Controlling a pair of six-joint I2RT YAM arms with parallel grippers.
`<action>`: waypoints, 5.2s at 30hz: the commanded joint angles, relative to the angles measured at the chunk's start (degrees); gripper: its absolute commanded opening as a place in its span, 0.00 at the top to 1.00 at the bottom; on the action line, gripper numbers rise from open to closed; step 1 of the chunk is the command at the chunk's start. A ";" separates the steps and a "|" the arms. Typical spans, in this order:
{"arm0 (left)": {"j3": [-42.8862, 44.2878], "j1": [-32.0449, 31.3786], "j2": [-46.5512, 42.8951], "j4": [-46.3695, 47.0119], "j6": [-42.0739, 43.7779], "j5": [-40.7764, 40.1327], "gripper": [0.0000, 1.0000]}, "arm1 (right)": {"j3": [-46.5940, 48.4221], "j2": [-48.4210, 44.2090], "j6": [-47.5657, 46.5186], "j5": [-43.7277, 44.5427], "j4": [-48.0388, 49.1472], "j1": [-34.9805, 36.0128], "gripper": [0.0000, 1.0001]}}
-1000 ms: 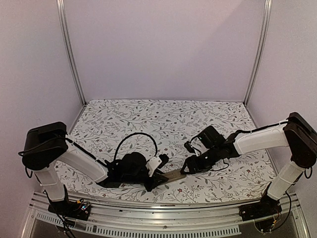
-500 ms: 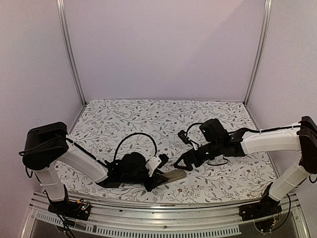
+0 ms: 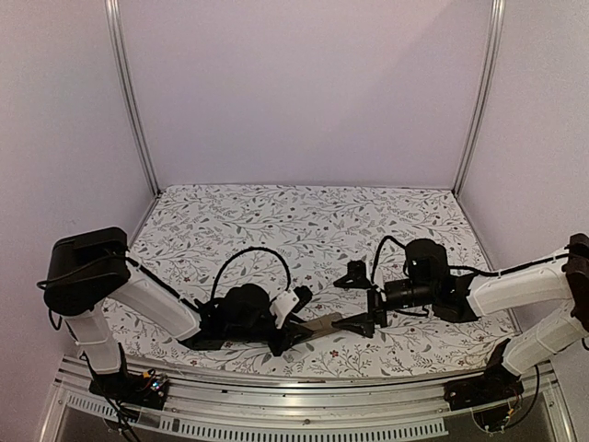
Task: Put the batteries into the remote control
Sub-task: Load the battery cover onto the remote control without the battery cover.
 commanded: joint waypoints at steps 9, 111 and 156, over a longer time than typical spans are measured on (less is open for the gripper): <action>-0.81 -0.03 3.35 -5.36 1.28 1.06 0.77 | 5.36 15.06 -17.88 -9.98 1.83 0.24 0.19; -6.51 0.04 -11.98 -9.45 2.48 -1.30 0.50 | 12.96 31.52 -22.72 -10.78 1.35 0.23 0.62; -4.91 0.49 -7.61 -6.54 5.60 -1.69 0.80 | 19.96 27.61 -36.21 1.21 -28.01 -2.50 0.20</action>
